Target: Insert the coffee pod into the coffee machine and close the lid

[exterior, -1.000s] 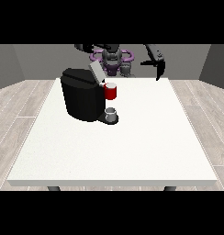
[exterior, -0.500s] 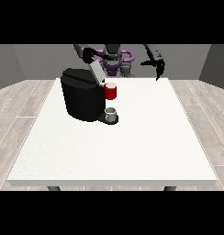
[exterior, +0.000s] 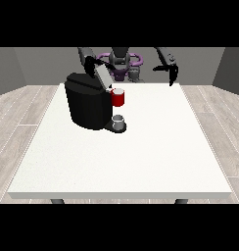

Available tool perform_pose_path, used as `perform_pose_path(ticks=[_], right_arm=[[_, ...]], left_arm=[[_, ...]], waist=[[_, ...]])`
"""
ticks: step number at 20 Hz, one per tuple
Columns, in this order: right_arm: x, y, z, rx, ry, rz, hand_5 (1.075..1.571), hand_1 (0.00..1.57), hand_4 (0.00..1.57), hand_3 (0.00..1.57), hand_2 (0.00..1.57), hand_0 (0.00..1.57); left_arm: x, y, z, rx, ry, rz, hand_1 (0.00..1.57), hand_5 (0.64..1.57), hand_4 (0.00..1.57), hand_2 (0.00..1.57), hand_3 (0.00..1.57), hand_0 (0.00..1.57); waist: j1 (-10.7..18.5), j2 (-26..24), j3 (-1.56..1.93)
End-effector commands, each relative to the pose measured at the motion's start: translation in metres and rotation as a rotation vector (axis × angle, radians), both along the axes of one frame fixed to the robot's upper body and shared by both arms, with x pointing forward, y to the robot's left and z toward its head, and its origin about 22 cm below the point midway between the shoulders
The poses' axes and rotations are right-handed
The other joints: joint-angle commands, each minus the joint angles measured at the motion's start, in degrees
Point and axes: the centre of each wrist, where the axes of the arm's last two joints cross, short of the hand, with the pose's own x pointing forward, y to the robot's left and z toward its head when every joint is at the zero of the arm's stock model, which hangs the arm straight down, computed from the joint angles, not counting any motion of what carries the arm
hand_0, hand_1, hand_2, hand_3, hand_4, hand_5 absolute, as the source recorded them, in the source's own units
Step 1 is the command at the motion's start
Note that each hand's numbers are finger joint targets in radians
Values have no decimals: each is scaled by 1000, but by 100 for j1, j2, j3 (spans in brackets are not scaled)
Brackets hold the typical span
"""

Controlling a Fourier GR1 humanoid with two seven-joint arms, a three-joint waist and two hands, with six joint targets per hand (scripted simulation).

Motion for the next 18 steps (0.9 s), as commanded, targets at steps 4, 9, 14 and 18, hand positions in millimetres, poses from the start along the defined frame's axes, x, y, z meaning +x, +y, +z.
perform_pose_path(ticks=[4,9,14,18], right_arm=[[23,-4,15,11,-64,-21,1571,0,439,0,0,0],[32,1,23,24,-78,4,1571,0,273,0,0,0],[32,1,20,0,-30,12,1571,0,423,0,0,0],[38,23,28,-42,-65,31,1571,0,396,0,0,0]], left_arm=[[15,12,5,-12,-43,-1,0,1571,385,0,0,0],[23,3,7,-28,-67,-9,0,1571,354,0,0,0],[15,9,5,-10,3,-21,0,1571,377,0,0,0],[29,4,10,-24,-38,-21,0,1571,331,0,0,0]], waist=[[20,394,-1],[142,626,-1],[239,317,0],[224,516,-2]])
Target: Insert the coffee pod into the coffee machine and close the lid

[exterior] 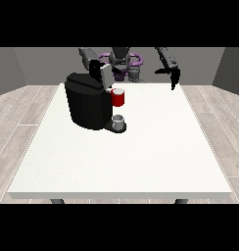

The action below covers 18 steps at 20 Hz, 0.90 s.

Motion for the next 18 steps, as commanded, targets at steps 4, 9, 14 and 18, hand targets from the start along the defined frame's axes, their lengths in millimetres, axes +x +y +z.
perform_pose_path(ticks=[4,9,14,18], right_arm=[[6,17,-2,-75,5,56,1571,0,364,0,0,0],[10,37,17,-110,30,35,1571,0,410,0,0,0],[6,89,39,-150,-47,79,1571,0,375,0,0,0],[19,90,64,-178,-76,101,1571,0,383,0,0,0]], left_arm=[[-2,9,-2,-11,-14,-20,0,1571,394,0,0,0],[7,21,5,-6,16,-4,0,1571,366,0,0,0],[9,11,-12,-23,10,-27,0,1571,398,0,0,0],[15,10,-1,-22,-2,-33,0,1571,341,0,0,0]], waist=[[191,193,30],[223,90,30],[159,203,28],[328,128,30]])
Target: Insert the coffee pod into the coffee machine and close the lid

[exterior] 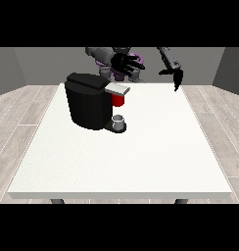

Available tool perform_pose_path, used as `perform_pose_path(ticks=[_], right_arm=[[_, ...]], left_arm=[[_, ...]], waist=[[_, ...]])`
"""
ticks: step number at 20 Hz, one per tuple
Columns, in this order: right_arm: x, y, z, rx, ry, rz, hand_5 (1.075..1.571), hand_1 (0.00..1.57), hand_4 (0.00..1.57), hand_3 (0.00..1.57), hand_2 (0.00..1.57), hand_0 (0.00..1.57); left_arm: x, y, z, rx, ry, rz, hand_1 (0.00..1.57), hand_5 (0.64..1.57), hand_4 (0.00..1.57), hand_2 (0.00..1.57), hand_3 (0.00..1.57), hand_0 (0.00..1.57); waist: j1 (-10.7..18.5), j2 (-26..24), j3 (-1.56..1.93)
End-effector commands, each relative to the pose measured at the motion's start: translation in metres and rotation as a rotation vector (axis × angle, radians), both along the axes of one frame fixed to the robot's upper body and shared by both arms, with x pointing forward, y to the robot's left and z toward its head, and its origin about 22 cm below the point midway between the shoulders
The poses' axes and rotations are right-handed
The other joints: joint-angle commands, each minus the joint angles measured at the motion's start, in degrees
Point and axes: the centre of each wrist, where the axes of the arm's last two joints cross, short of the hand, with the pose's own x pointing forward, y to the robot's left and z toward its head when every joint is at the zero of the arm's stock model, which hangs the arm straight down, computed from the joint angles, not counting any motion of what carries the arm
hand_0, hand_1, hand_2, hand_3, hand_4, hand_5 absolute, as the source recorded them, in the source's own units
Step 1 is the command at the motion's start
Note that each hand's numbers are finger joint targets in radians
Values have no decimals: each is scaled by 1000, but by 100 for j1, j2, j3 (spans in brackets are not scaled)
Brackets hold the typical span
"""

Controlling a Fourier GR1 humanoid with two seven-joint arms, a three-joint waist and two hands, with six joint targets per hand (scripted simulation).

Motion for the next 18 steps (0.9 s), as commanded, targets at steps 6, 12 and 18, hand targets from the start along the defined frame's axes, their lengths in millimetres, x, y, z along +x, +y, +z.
perform_pose_path(ticks=[6,12,18], right_arm=[[-8,34,14,0,-28,115,1571,0,385,0,0,0],[-20,37,-27,-46,-41,206,1571,0,487,0,0,0],[-73,51,-81,28,87,452,1571,0,461,0,0,0]], left_arm=[[-4,-2,-20,-29,-16,10,0,1571,302,0,0,0],[3,-6,-13,-7,-42,-27,0,1571,168,0,0,0],[-8,-27,-33,-7,63,-44,0,1571,168,0,0,0]], waist=[[-114,-72,-4],[20,133,-2],[-9,-388,1]])
